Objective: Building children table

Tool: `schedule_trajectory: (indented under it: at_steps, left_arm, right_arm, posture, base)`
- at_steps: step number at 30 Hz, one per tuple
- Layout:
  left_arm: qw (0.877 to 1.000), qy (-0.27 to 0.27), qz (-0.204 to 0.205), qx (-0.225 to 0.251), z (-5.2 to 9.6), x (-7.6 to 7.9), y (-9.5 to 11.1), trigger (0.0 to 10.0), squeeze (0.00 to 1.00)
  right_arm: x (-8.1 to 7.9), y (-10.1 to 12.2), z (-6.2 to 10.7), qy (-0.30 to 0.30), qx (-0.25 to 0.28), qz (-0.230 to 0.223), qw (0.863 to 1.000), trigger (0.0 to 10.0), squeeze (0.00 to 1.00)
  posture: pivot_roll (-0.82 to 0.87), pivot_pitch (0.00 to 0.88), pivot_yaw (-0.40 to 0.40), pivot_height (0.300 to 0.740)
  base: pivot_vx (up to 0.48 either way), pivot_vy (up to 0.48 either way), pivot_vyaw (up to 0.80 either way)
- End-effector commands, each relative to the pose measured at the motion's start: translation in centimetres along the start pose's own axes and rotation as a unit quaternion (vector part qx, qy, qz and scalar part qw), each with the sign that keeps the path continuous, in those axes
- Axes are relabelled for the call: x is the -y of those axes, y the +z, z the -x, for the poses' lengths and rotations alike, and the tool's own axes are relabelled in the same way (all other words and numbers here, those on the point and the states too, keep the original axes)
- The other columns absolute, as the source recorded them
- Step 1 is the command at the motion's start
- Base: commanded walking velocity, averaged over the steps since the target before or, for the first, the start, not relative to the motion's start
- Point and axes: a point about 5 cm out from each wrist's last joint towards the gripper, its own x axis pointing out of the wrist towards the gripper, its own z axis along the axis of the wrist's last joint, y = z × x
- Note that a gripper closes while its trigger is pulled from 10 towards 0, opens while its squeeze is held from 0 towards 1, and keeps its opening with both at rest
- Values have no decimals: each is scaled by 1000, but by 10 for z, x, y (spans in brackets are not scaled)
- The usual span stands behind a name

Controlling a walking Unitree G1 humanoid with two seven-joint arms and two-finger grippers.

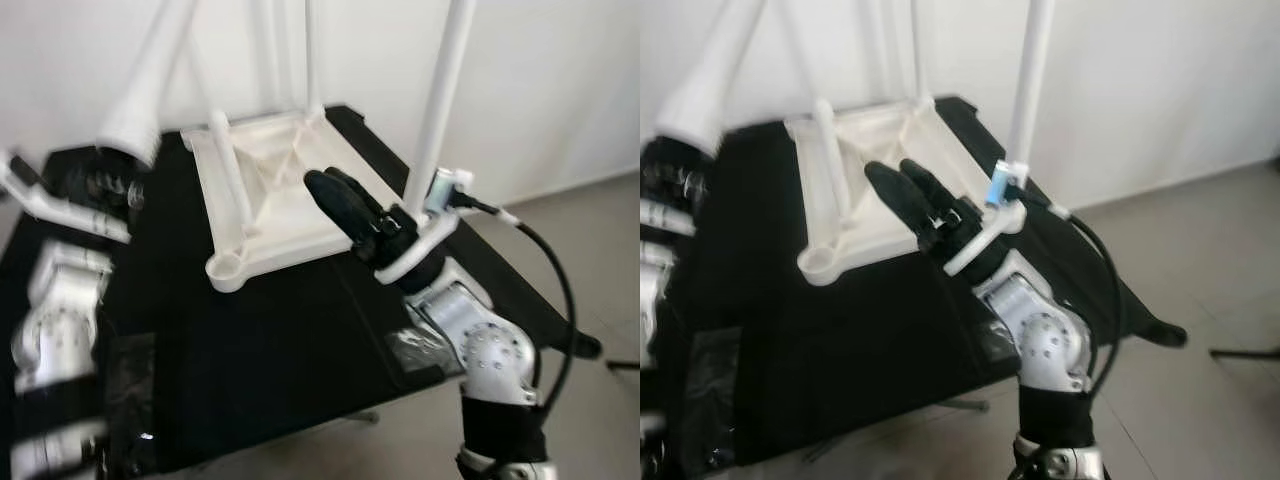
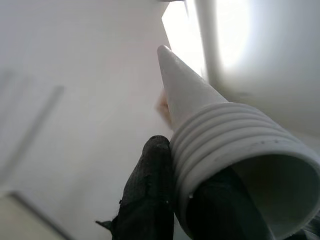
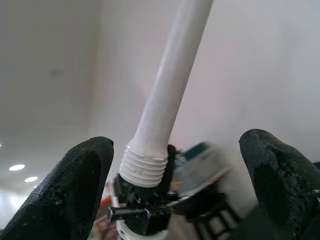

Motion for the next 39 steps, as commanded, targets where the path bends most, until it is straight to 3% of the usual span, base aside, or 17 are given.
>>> schedule_trajectory:
  at_steps: [1,3,6,11,18,23,32,33,39]
  left_arm:
    - [999,-42,22,7,-3,10,2,0,0]
    - [998,-55,33,-7,1,14,-4,0,0]
    - [987,-116,88,-73,15,35,-24,0,0]
    - [981,-118,113,-109,22,43,-42,0,0]
    - [976,-124,138,-119,26,51,-45,0,0]
    - [968,-123,157,-151,32,57,-60,0,0]
    - [962,-124,180,-164,33,64,-75,0,0]
    - [961,-125,185,-162,31,64,-78,0,0]
    - [959,-132,193,-163,28,67,-82,0,0]
  right_arm:
    - [-7,-1,-3,28,-1,-10,1000,10000,0]
    - [-9,-3,-4,34,-5,-12,999,10000,0]
    - [-14,-4,-6,62,-19,-29,997,10000,0]
    - [-23,-4,-13,108,-31,-34,993,10000,0]
    - [-27,-4,-17,128,-37,-36,990,10000,0]
    - [-35,-6,-29,167,-38,-43,984,10000,0]
    - [-35,-8,-35,172,-33,-50,983,10000,0]
    - [-35,-8,-35,173,-30,-53,983,0,0]
    - [-34,-8,-35,173,-27,-56,983,0,0]
  posture:
    - [-68,0,-14,740]
    - [-68,0,-14,740]
    - [-68,0,-18,740]
    - [-63,0,-22,740]
    - [-58,0,-26,740]
    - [-56,0,-25,740]
    - [-53,0,-24,740]
    - [-53,0,-22,740]
    - [-54,0,-21,740]
  base:
    - [0,0,0]
    - [0,0,0]
    - [0,0,0]
    - [0,0,0]
    - [0,0,0]
    - [0,0,0]
    - [0,0,0]
    - [0,0,0]
    - [0,0,0]
